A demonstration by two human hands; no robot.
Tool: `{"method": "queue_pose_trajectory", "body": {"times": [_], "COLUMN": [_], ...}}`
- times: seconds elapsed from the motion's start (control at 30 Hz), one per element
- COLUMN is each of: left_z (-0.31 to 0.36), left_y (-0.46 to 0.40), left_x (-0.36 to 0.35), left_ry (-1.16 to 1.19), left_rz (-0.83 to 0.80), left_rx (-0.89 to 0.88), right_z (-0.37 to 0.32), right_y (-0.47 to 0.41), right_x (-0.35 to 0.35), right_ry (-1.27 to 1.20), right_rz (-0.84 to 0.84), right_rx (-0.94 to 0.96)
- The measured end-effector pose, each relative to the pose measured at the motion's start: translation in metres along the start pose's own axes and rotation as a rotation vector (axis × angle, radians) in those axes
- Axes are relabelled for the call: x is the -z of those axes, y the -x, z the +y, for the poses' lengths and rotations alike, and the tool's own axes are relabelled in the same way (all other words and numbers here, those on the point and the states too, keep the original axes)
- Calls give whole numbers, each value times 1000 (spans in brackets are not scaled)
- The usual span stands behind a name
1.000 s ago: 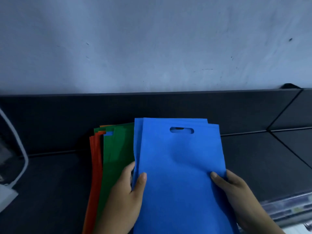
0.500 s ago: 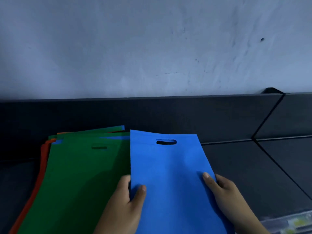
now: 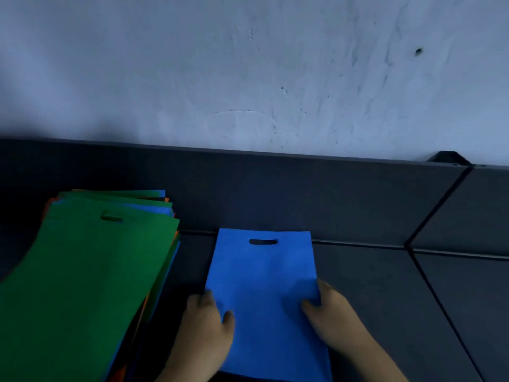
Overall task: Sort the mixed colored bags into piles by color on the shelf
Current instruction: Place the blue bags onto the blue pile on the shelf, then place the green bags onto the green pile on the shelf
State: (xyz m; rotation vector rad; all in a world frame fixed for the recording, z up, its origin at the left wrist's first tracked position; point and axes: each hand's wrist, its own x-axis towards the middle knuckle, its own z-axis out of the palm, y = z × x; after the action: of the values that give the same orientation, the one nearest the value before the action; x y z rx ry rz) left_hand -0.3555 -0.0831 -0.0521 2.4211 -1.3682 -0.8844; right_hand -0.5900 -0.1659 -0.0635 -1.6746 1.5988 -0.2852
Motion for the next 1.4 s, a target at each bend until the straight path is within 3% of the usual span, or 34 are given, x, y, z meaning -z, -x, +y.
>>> {"method": "queue_pose_trajectory", "body": {"times": [0.13, 0.27, 0.37, 0.5, 0.57, 0.67, 0.77, 0.83, 0.97, 1.07, 1.2, 1.3, 1.4], "left_z": [-13, -19, -24, -51, -74, -114, -168, -198, -208, -209, -237, -240, -233], "left_y": [4, 8, 15, 21, 24, 24, 12, 6, 4, 6, -2, -3, -1], "left_x": [1, 4, 16, 64, 98, 149, 188, 201, 191, 186, 202, 206, 203], "left_ry": [-237, -272, -54, 181, 251, 195, 70, -22, -168, -123, -86, -204, -85], "left_rz": [117, 81, 136, 415, 573, 631, 475, 313, 172, 116, 168, 85, 28], "left_rx": [42, 4, -156, -342, -343, -165, 91, 166, 34, -73, -62, -149, -192], "right_z": [2, 2, -8, -48, -77, -121, -156, -177, -205, -215, -214, -216, -222], "right_y": [-8, -9, -4, 5, 14, 28, 33, 35, 32, 28, 30, 36, 40], "right_x": [-11, -17, -21, -41, -62, -99, -138, -159, -187, -196, -183, -179, -182], "right_ry": [210, 260, 150, -83, -200, -339, -408, -456, -487, -454, -465, -557, -538], "right_rz": [0, 50, 123, 124, 23, -117, -170, -202, -66, 75, 210, 207, 153], "right_rx": [33, 28, 44, 150, 196, 228, 243, 190, 101, 67, -31, -100, -136]}}
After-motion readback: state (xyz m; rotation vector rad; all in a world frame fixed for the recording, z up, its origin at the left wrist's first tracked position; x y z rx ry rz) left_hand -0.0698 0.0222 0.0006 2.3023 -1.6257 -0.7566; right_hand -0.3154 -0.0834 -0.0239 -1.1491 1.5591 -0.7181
